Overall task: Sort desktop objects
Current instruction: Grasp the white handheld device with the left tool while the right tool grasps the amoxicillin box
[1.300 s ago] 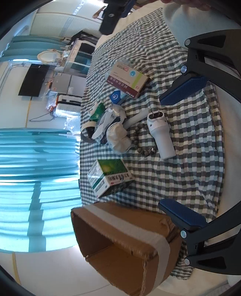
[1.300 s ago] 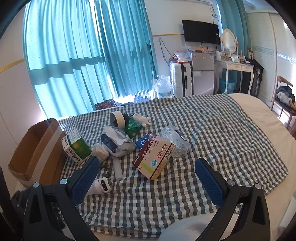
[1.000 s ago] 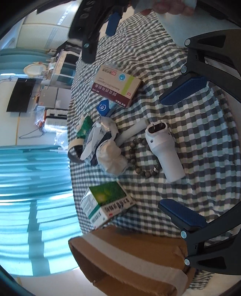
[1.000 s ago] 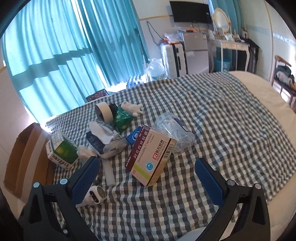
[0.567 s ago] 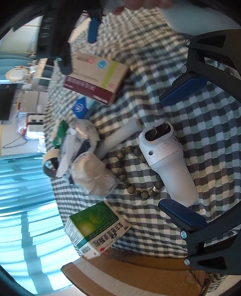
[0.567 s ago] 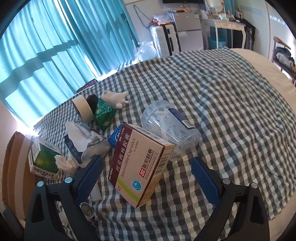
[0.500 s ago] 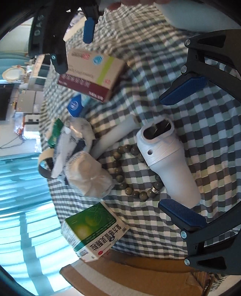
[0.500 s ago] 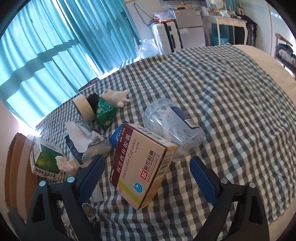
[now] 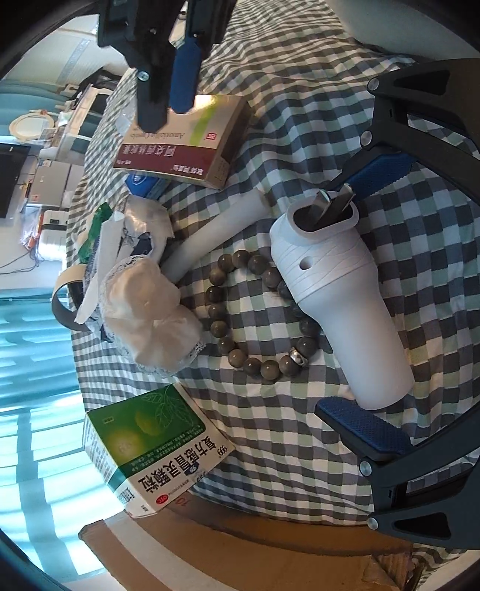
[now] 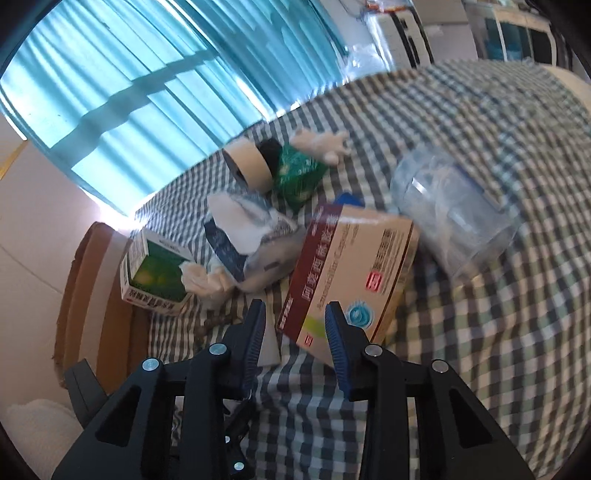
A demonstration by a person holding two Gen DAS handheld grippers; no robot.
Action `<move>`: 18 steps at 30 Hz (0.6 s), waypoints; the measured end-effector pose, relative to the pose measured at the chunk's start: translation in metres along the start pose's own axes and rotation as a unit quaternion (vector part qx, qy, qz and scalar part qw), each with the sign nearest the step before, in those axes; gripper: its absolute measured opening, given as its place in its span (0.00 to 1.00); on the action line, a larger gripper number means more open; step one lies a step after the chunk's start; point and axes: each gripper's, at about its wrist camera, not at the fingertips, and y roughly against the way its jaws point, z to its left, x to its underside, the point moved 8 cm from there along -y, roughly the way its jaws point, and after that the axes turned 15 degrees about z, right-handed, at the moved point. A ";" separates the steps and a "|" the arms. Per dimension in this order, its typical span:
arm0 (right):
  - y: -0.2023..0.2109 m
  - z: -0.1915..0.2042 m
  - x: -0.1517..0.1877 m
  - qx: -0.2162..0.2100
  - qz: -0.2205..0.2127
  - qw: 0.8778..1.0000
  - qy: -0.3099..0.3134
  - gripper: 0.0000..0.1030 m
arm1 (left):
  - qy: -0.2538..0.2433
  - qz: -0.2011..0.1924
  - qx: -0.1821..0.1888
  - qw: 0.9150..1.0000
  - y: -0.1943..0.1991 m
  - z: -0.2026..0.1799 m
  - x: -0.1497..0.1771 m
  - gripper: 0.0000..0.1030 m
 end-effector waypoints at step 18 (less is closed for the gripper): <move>-0.037 -0.051 0.005 -0.090 0.077 0.977 -0.175 0.63 | 0.004 0.030 0.019 0.999 -0.022 -0.003 -0.002 1.00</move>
